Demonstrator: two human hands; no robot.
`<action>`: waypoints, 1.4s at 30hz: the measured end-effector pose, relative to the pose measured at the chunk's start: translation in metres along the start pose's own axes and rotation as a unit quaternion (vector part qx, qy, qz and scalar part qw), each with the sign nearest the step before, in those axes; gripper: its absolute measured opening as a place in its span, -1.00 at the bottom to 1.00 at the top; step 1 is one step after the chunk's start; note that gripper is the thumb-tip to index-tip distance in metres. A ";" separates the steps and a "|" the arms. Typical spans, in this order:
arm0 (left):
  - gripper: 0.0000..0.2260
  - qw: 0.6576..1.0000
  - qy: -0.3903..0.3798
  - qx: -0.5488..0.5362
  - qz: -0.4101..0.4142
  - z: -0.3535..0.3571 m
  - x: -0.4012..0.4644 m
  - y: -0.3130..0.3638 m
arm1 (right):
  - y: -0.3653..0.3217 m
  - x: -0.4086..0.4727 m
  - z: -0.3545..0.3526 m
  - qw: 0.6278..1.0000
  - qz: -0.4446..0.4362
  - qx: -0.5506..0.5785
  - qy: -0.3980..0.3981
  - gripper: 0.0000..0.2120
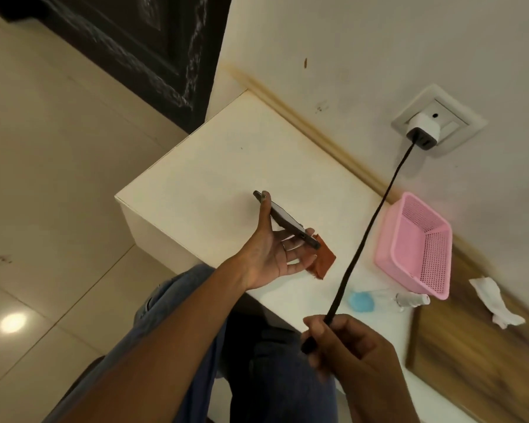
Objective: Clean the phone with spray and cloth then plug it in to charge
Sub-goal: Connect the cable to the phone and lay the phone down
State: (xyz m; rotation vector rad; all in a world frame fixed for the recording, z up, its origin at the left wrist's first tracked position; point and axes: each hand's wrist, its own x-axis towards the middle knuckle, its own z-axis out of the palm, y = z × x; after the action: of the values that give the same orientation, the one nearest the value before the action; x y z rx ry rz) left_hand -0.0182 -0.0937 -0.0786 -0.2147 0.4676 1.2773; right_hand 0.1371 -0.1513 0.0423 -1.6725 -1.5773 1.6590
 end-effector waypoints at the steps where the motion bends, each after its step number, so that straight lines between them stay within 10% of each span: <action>1: -0.24 1.000 -0.002 -0.007 -0.004 0.000 0.000 0.000 | -0.004 0.000 -0.001 1.000 -0.012 0.011 -0.002 -0.94; 15: -0.16 0.999 -0.003 0.040 -0.001 0.004 -0.002 0.001 | -0.011 0.058 0.028 0.908 -0.321 -0.095 0.251 -0.83; 42: -0.17 1.000 0.009 0.027 0.009 -0.001 0.005 0.002 | 0.000 0.081 0.036 0.870 -0.394 -0.188 0.229 -0.77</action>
State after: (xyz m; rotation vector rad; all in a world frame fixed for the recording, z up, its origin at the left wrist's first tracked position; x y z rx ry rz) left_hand -0.0198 -0.0892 -0.0817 -0.1776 0.5203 1.2806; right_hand 0.0849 -0.1014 -0.0095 -1.1550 -1.9985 0.5279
